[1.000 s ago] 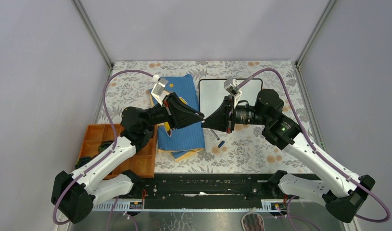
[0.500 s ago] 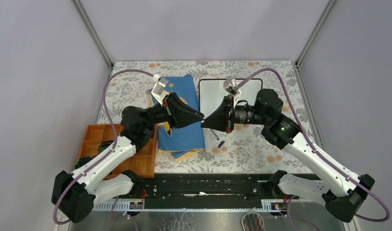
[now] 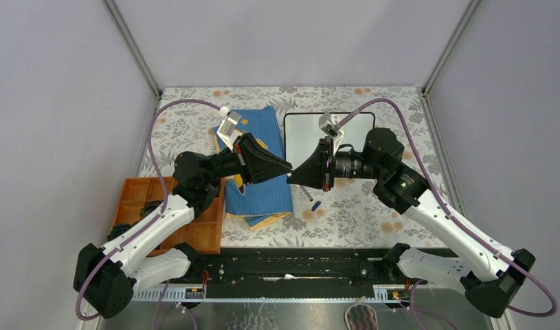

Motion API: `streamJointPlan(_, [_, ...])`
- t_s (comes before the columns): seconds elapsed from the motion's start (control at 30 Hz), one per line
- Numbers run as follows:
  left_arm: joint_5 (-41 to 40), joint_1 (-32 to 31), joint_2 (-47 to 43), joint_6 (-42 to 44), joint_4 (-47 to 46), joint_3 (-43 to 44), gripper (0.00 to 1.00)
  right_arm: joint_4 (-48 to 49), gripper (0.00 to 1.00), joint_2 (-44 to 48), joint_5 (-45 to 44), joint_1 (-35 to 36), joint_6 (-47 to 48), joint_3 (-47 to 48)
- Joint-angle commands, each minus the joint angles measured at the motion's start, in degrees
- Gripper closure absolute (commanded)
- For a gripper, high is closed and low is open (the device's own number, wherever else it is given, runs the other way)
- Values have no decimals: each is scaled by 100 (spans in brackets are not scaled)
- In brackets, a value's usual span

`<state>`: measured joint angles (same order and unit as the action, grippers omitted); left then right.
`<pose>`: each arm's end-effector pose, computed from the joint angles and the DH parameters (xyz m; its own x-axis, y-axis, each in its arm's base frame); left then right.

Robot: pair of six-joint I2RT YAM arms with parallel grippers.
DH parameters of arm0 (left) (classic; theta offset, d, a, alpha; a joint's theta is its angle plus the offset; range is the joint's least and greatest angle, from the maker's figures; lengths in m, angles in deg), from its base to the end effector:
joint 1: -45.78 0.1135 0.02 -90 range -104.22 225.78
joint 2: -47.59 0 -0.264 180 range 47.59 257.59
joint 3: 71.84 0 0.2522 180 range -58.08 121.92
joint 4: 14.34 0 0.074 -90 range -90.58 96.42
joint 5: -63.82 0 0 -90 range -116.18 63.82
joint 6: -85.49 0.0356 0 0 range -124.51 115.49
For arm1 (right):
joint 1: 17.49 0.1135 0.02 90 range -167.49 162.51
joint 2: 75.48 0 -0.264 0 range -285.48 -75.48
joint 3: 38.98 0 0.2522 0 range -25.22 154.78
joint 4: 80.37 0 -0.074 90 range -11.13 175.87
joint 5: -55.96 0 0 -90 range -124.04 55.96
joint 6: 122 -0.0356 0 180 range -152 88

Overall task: Write a sentence on the whiteboard
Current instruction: Adjust the whiteboard marker.

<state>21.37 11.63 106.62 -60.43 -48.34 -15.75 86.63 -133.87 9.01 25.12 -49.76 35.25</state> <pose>0.1673 -0.1452 0.3775 -0.5078 -0.3310 -0.7953 0.8591 -0.1257 -0.4962 0.1485 0.1696 0.4121 -0.2692 0.0552 -0.9615 -0.9601 0.0624 0.2724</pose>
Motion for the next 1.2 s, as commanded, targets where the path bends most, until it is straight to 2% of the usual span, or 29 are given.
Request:
streamJointPlan(0.0, [140, -100, -91, 17, -123, 239, 83, 232, 100, 21, -121, 37, 36, 27])
streamJointPlan(0.17, [122, -109, -104, 38, -76, 228, 100, 251, 100, 34, -125, 38, 7, 20])
streamJointPlan(0.27, [47, -109, -134, 32, -72, 208, 100, 389, 99, 77, -123, 41, -142, -35])
streamJointPlan(0.3, [-5, -109, -155, 35, -67, 200, 100, 513, 92, 112, -110, 37, -252, -80])
streamJointPlan(0.4, [-180, -109, -212, 9, -102, 164, 100, 923, 56, 211, -83, 37, -632, -233])
streamJointPlan(0.43, [-249, -109, -233, -7, -116, 154, 100, 1028, 48, 244, -104, 38, -731, -270])
streamJointPlan(0.5, [-381, -109, -266, -15, -130, 160, 100, 1185, 37, 300, -171, 37, -919, -330])
streamJointPlan(0.57, [-532, -109, -309, -31, -141, 170, 100, 1315, 31, 378, -291, 37, -1090, -407])
streamJointPlan(0.83, [-1870, -102, -594, -291, -373, 0, 100, 2571, 23, 808, -1054, 37, -2022, -1009])
streamJointPlan(1.0, [-2813, -115, -568, -862, -1089, -130, 100, 3508, 22, 924, -1857, 37, -2515, -1345])
streamJointPlan(1.17, [-3303, -239, -524, -1030, -1205, -118, 100, 4057, 24, 783, -2508, 37, -2820, -1377])
